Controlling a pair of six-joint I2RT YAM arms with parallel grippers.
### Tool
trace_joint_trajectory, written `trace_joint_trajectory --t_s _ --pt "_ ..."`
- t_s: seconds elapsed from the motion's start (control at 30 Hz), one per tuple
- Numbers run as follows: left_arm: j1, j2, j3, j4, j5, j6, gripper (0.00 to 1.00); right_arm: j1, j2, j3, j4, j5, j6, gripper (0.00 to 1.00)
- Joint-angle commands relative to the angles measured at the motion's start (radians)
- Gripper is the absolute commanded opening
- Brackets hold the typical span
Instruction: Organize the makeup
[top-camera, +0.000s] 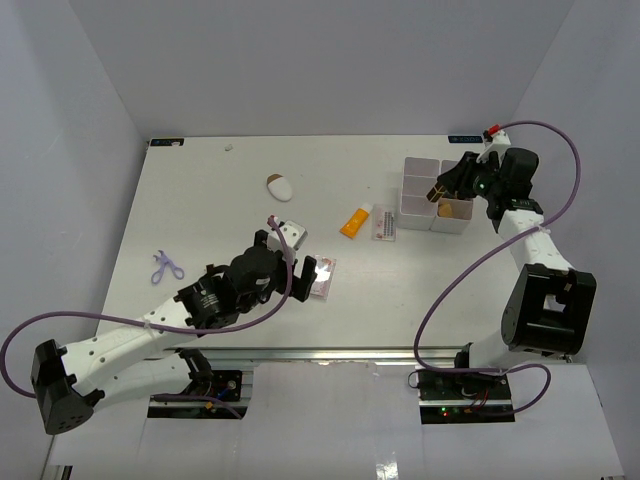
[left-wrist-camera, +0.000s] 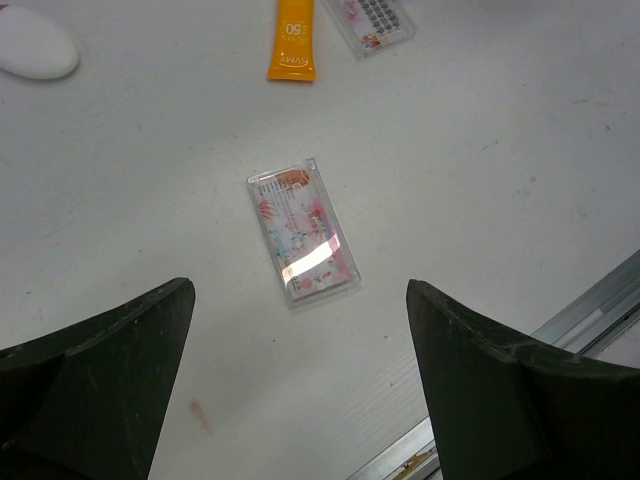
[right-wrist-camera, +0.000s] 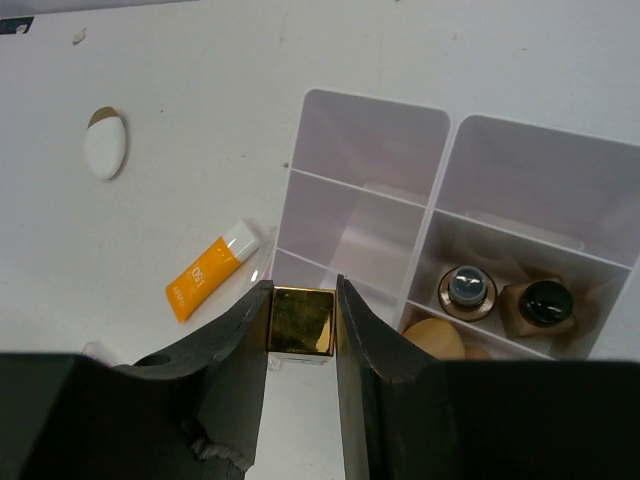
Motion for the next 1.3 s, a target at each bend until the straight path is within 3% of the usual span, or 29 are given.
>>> trace_joint_trajectory --t_s 0.0,0.43,1.27 --pt "0.002 -0.037 -0.001 -0.011 -0.026 -0.011 0.98 -0.020 0.016 0.077 0.159 0.075 0.051 0.08" --pt "0.002 -0.037 -0.009 -0.012 -0.052 -0.013 0.98 -0.071 0.091 0.090 0.292 0.142 0.153 0.08" --pt "0.000 -0.028 -0.022 -0.001 -0.061 -0.022 0.98 -0.089 0.233 0.183 0.313 0.305 0.066 0.10"
